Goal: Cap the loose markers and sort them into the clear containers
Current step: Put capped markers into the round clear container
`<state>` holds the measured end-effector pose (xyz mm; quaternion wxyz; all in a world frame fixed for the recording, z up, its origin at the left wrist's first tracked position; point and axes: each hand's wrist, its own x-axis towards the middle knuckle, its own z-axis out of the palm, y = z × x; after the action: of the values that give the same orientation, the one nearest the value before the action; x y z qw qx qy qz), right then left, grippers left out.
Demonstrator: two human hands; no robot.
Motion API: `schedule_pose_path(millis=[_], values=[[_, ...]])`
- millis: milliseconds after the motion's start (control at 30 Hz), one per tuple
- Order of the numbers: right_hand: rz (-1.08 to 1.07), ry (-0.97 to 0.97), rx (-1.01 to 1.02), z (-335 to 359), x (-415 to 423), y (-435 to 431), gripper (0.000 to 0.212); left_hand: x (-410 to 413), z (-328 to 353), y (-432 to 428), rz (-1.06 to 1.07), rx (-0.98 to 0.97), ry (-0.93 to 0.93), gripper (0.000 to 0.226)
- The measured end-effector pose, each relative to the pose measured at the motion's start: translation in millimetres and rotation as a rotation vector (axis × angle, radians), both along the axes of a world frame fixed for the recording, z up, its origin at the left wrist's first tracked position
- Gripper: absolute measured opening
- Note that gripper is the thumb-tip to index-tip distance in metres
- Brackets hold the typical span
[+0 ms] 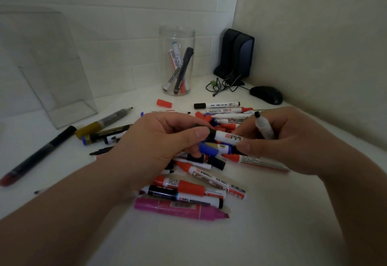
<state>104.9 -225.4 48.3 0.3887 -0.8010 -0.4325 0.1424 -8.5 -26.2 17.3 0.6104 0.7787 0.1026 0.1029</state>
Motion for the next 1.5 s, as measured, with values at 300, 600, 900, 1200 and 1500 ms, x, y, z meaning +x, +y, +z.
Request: schedule_pose_path(millis=[300,600,900,1200,1500], values=[[0.037,-0.063,0.032,-7.0,-2.0,3.9,0.021,-4.5,5.9,2.0,-0.078,0.197,-0.095,0.026],[0.052,0.307,0.106,-14.7,3.3,9.3,0.013,-2.6,2.5,3.9,-0.11,0.231,-0.169,0.021],[0.043,0.419,0.231,-23.1,7.1,13.0,0.029,7.9,-5.7,5.5,-0.059,-0.35,-0.171,0.025],[-0.172,0.515,0.601,-25.6,14.4,17.2,0.007,10.4,-6.0,10.1,0.099,-0.4,-0.168,0.017],[-0.277,0.581,0.556,-22.7,10.5,21.9,0.027,3.9,0.1,7.3,0.153,-0.047,-0.227,0.012]])
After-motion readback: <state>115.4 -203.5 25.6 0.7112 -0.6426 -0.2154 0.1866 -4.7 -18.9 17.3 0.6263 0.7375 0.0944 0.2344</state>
